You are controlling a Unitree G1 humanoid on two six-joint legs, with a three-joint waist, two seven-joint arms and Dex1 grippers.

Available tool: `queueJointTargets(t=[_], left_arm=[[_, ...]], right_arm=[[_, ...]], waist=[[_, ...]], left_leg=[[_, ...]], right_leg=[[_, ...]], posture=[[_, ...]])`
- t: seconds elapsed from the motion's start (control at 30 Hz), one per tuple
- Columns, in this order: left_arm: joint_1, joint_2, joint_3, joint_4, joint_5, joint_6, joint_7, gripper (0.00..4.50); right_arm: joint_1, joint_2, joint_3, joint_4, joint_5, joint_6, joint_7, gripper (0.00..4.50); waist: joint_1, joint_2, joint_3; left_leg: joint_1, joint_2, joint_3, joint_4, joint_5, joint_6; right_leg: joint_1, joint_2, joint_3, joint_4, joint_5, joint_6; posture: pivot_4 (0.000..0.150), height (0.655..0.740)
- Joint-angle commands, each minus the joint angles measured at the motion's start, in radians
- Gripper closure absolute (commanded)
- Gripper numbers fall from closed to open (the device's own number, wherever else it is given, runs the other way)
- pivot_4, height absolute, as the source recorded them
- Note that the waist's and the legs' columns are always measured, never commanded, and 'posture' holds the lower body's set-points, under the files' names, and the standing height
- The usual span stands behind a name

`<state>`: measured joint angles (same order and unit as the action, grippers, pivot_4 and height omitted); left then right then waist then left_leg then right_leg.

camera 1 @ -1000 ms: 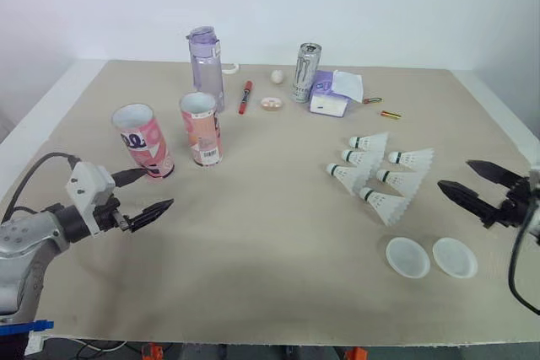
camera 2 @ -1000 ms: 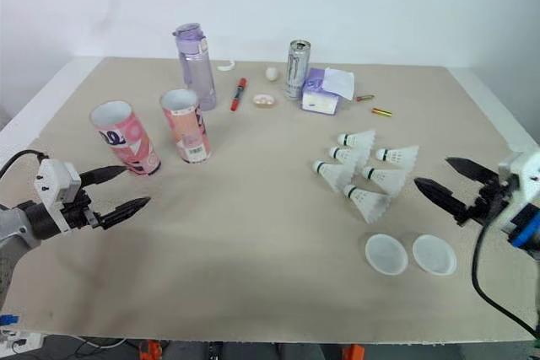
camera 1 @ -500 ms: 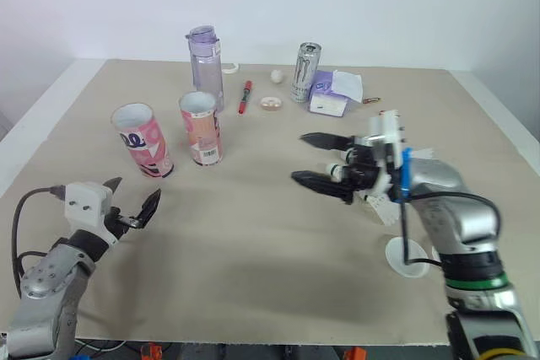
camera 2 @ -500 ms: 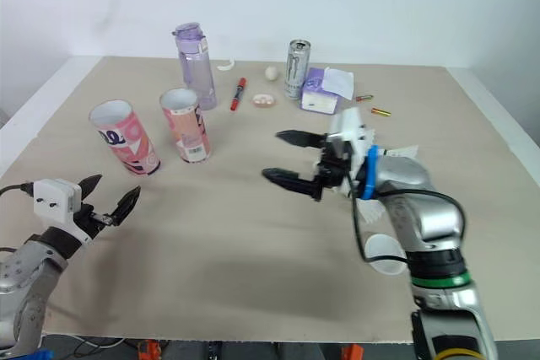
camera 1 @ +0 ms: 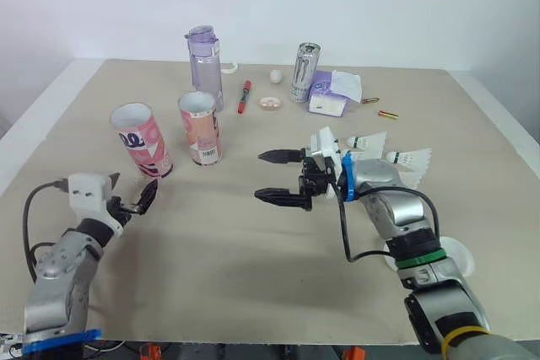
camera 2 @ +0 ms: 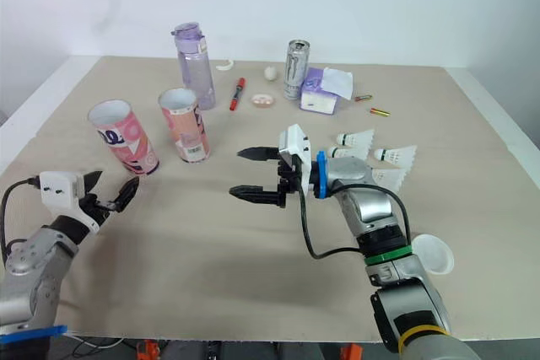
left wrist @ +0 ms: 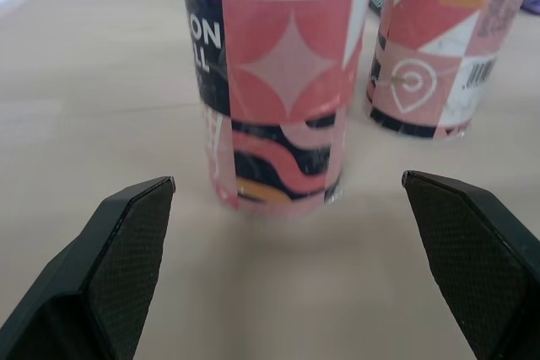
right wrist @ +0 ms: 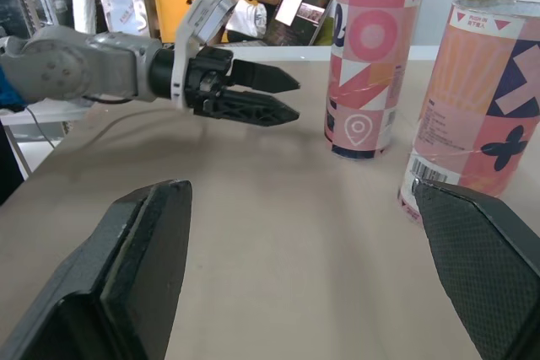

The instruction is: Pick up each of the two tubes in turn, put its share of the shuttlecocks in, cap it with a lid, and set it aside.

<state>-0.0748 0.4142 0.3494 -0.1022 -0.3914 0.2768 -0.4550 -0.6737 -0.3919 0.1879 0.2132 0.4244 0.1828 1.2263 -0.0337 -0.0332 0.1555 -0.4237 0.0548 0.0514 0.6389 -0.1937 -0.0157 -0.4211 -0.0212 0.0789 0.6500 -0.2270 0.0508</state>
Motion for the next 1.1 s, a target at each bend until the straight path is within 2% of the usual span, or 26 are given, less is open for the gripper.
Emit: queueJointTargets(t=[0.03,0.57,1.1], left_arm=[[-0.045,0.018,-0.008,0.039,-0.019,0.007,-0.031,0.00],[-0.207,0.076,-0.034,0.260,0.042,-0.030,-0.044,0.00],[-0.399,0.128,-0.108,0.587,0.125,-0.176,-0.163,0.00]], right_arm=[[-0.025,0.004,-0.026,-0.015,0.000,-0.018,0.011,0.01],[-0.020,-0.007,-0.040,-0.035,-0.006,-0.019,-0.015,0.01],[-0.018,-0.012,-0.044,-0.041,-0.009,-0.021,-0.029,0.01]], waist=[[0.000,0.000,0.000],[-0.001,0.000,0.000],[0.000,0.000,0.000]], left_leg=[[0.000,0.000,0.000,0.000,0.000,0.000],[0.000,0.000,0.000,-0.001,0.000,0.000],[-0.001,0.000,-0.001,-0.001,0.000,0.000]], right_leg=[[0.000,0.000,0.000,0.000,0.000,0.001],[0.000,0.001,0.000,0.000,0.001,0.000],[-0.001,0.001,0.000,0.000,0.001,0.000]], posture=[[0.150,0.7400],[0.150,0.7400],[0.150,0.7400]])
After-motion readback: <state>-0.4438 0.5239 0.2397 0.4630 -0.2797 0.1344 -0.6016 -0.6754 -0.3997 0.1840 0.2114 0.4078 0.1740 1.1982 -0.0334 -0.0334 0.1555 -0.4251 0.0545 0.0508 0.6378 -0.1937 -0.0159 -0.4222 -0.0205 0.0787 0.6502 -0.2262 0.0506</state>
